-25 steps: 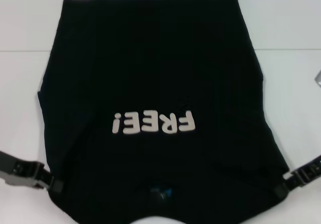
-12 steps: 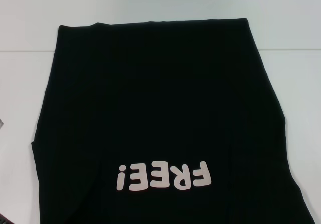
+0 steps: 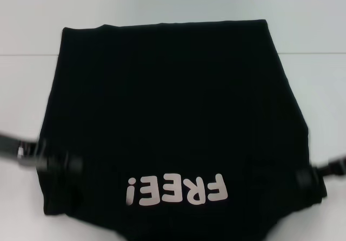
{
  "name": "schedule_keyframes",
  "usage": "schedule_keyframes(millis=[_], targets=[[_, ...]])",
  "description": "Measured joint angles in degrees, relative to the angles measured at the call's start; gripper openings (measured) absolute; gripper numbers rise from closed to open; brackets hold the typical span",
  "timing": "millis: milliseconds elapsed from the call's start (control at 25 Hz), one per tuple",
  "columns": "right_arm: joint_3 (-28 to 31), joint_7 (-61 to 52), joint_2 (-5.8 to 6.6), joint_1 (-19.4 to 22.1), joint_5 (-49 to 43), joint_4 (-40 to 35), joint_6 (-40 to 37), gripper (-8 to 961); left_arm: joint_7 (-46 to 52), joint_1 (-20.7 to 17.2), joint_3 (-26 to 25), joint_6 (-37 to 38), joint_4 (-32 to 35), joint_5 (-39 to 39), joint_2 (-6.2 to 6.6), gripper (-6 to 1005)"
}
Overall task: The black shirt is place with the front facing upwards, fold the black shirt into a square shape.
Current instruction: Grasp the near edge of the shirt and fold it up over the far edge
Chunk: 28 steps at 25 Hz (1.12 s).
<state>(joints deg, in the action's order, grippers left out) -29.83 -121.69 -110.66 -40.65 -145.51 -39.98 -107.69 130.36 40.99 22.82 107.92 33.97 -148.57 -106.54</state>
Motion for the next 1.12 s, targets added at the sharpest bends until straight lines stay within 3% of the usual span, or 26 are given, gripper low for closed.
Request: schedule_keyframes(millis=[120,240,440,600,680,840,1120], targets=[[5.3,-0.5,0.61,0.6,5.9,0.3,3.8,65,1.3,1.0,-5.0,-6.9,0.2,1.1,0.4,46],[8.6,-0.2,0.08,2.0,12.9,0.7,9.9,65,1.4,1.4,-7.1,-14.1,0.2,5.1,0.14,46],[9.8,8.1,-2.8,4.8,26.1,6.6,26.6,65,-2.8,1.1,-7.0,-28.8,-0.1,13.4,-2.86,47],[9.5,12.8,-3.58,4.1,28.2,11.2,33.5,64,-7.5,0.9,-7.1,-36.8,-0.4,17.3,-6.0,47],[9.2,14.6,-4.3,3.4,28.2,12.4,37.3,64,-8.8,0.8,-7.0,-38.7,-0.9,18.6,-6.67,47],[7.7,17.0,-5.73,2.2,28.3,12.6,43.2,65,-11.4,0.7,-6.9,-42.4,-2.9,20.7,-7.03,48],[5.7,17.3,-6.58,-0.8,28.5,12.4,46.3,77,-13.2,1.7,-6.8,-46.1,-4.4,21.3,-7.07,46]])
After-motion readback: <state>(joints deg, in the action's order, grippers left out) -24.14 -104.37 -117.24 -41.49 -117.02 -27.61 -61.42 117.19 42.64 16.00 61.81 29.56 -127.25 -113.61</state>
